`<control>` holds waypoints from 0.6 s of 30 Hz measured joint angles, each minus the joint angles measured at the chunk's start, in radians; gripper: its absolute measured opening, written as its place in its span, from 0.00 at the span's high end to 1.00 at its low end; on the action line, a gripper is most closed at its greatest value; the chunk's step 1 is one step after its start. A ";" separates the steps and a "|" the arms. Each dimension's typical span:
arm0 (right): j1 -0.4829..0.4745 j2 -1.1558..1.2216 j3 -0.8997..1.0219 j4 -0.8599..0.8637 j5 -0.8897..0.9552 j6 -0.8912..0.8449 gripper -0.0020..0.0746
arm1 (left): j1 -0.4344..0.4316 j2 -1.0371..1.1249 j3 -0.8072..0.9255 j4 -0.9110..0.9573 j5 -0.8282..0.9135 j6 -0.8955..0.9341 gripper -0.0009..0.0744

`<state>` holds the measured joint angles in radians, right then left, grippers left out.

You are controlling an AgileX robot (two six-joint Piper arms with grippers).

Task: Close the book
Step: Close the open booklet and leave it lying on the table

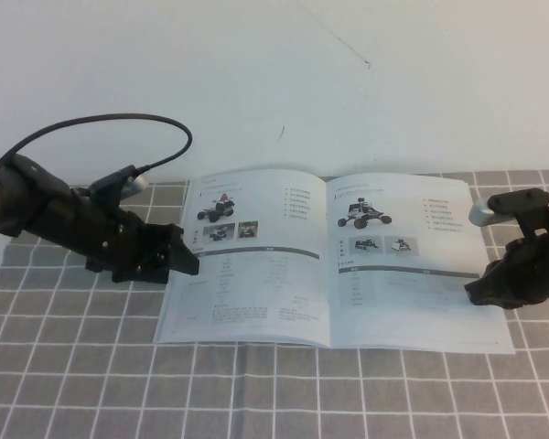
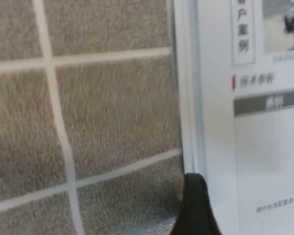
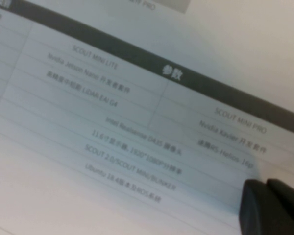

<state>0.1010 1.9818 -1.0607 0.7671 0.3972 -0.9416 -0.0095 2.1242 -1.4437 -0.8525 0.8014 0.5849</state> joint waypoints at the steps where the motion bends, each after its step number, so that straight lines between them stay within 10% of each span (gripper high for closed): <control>1: 0.000 0.000 0.000 0.000 0.000 0.000 0.98 | -0.005 0.004 -0.002 -0.004 -0.003 -0.007 0.39; 18: -0.002 0.002 -0.002 0.007 0.009 -0.001 0.98 | -0.056 0.033 -0.012 -0.160 0.002 -0.017 0.39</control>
<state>0.0987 1.9839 -1.0629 0.7743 0.4062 -0.9431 -0.0653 2.1573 -1.4561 -1.0127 0.8039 0.5677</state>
